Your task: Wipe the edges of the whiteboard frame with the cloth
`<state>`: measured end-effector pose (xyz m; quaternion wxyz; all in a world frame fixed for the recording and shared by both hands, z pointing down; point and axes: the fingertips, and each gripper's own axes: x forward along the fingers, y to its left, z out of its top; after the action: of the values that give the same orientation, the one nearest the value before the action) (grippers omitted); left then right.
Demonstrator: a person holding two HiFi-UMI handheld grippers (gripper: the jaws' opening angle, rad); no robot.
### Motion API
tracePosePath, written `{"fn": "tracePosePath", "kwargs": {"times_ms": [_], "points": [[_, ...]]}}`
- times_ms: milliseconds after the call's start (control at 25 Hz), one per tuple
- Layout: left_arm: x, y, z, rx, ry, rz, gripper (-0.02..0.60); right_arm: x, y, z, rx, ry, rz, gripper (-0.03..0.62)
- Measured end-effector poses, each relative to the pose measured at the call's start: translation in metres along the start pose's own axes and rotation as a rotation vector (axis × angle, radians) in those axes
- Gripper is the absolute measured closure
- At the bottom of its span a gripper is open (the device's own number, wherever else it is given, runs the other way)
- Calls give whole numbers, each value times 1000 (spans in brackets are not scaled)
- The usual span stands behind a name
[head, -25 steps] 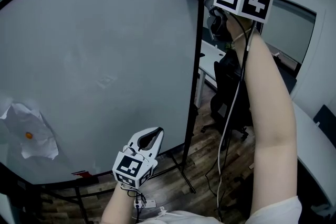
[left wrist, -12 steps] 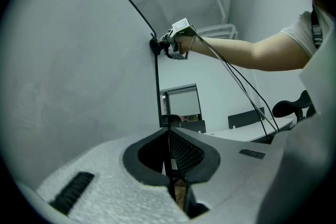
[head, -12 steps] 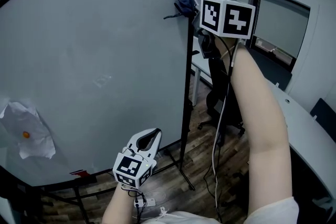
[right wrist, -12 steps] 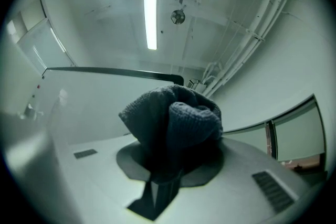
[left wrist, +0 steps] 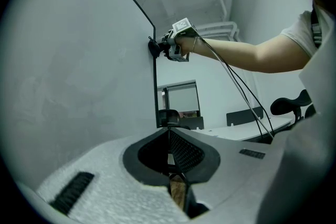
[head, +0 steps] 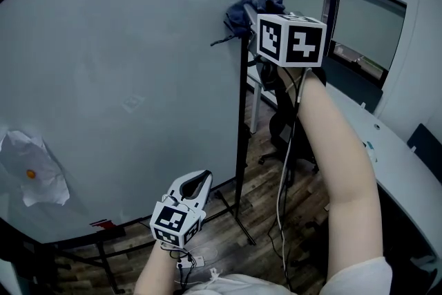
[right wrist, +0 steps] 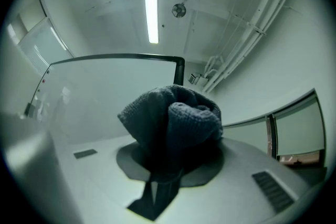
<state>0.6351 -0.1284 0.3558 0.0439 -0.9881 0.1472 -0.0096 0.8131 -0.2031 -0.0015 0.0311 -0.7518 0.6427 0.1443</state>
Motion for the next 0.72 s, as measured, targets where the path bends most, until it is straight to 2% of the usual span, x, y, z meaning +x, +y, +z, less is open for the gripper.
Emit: {"fn": "tracePosePath", "kwargs": {"times_ms": [240, 400, 720], "points": [[-1, 0, -13, -25, 17, 5, 557, -12, 10, -50, -36, 50, 18, 517], [0, -1, -22, -40, 31, -2, 557, -19, 10, -81, 1, 66, 12, 517], [7, -19, -44, -71, 68, -43, 558, -35, 18, -141, -27, 153, 0, 517]]}}
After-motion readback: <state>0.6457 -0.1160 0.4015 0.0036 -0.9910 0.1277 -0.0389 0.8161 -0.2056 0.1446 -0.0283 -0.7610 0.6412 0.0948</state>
